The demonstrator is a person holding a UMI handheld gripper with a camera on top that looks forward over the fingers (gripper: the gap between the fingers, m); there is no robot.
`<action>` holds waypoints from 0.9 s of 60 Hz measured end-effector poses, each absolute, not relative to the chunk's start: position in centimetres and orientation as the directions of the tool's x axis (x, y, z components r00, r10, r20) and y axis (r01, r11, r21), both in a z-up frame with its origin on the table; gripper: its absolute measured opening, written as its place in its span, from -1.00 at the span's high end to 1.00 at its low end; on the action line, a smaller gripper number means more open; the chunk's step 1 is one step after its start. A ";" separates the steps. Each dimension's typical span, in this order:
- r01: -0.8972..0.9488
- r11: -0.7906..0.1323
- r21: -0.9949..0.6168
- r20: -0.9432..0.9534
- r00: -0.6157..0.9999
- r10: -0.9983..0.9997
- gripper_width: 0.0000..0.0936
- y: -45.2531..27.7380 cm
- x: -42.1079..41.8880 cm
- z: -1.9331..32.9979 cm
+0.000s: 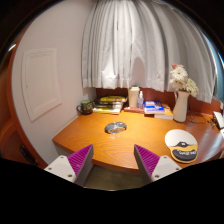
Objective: Arrange mouse
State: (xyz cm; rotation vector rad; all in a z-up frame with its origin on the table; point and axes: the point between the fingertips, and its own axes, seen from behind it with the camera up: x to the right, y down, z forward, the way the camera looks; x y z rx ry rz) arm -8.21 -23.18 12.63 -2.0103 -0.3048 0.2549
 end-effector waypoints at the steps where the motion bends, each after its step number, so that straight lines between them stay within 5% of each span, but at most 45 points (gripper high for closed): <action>1: 0.094 -0.436 -0.895 -0.047 0.952 0.302 -0.75 -22.5 -8.0 12.0; 27: 0.031 -0.594 -0.804 -0.024 0.996 0.084 -0.73 -7.7 -14.2 1.8; 54: -0.055 -0.611 -0.790 -0.039 0.998 -0.039 -0.68 5.4 -18.1 -1.3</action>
